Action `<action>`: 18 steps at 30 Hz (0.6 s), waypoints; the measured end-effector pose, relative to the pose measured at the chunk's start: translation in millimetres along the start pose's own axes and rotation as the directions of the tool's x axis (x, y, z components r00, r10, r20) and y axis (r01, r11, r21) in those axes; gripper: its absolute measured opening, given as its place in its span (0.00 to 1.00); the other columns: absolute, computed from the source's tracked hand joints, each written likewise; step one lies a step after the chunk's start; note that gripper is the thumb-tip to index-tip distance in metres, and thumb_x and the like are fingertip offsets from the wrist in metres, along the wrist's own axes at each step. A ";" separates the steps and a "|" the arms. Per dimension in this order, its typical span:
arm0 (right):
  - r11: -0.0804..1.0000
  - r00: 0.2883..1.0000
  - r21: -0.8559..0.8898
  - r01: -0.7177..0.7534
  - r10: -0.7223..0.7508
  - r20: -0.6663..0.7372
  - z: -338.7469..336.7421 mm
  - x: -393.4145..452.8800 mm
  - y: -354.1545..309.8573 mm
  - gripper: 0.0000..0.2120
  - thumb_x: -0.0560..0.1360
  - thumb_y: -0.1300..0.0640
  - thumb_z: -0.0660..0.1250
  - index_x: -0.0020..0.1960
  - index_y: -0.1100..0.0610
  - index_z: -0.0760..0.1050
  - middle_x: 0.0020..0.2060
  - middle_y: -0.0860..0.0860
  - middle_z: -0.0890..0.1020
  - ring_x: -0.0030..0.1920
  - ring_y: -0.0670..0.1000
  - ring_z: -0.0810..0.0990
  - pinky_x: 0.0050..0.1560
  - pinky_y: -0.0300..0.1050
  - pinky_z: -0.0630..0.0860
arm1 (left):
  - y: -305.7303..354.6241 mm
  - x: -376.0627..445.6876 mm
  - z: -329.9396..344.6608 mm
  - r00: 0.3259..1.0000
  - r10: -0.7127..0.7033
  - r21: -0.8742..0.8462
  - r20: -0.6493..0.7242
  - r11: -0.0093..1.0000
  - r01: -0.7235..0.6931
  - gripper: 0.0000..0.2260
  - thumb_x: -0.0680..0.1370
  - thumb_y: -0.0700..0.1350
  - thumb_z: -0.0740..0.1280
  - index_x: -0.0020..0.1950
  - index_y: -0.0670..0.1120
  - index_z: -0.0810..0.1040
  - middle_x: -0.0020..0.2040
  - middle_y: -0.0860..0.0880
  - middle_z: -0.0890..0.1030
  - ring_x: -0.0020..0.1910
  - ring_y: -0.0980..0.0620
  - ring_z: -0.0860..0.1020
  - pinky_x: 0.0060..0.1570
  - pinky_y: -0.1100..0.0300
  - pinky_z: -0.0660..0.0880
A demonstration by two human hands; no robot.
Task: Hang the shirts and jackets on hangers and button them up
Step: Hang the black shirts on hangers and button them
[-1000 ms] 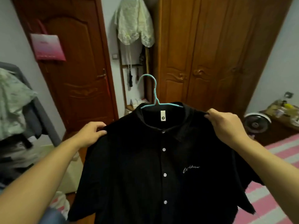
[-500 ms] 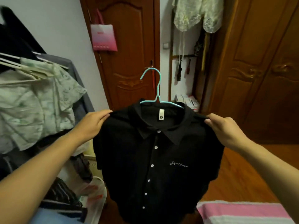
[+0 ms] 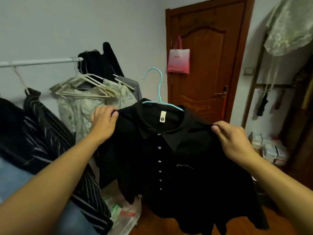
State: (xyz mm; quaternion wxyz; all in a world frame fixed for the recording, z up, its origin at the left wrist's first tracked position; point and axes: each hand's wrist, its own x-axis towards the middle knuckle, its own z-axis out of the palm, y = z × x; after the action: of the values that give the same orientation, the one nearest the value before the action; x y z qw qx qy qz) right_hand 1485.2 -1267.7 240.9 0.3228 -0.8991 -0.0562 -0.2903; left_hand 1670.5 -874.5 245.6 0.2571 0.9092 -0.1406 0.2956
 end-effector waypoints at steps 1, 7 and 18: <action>0.997 1.000 0.081 -0.003 0.001 0.023 3.5 9.3 -3.6 0.11 0.83 0.53 0.60 0.47 0.55 0.78 0.39 0.49 0.82 0.42 0.48 0.80 0.44 0.50 0.73 | 3.7 -0.5 -5.5 0.999 0.032 0.016 0.010 0.999 -0.033 0.14 0.83 0.53 0.58 0.63 0.50 0.77 0.60 0.47 0.77 0.64 0.44 0.71 0.66 0.45 0.62; 0.932 0.949 0.347 -0.099 -0.017 0.315 14.7 51.6 -4.5 0.20 0.83 0.47 0.59 0.35 0.55 0.70 0.30 0.47 0.73 0.33 0.45 0.70 0.39 0.47 0.64 | 14.6 -12.5 -36.2 0.980 0.156 -0.197 0.125 0.972 -0.129 0.17 0.85 0.41 0.61 0.58 0.65 0.77 0.54 0.74 0.78 0.56 0.74 0.73 0.59 0.74 0.67; 0.979 0.819 0.202 -0.014 -0.104 0.564 72.1 58.3 -4.0 0.20 0.82 0.40 0.56 0.58 0.52 0.80 0.53 0.49 0.84 0.55 0.46 0.82 0.58 0.46 0.77 | 1.3 5.7 -33.6 0.961 0.139 -0.201 0.239 0.975 -0.091 0.14 0.85 0.42 0.62 0.58 0.61 0.81 0.55 0.64 0.82 0.56 0.69 0.77 0.56 0.75 0.68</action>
State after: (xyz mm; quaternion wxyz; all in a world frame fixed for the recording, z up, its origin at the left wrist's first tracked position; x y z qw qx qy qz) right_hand 1567.2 -1225.4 230.7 0.3713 -0.9067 -0.2001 -0.0081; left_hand 1658.8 -857.7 272.9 0.3041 0.9012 -0.2522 0.1780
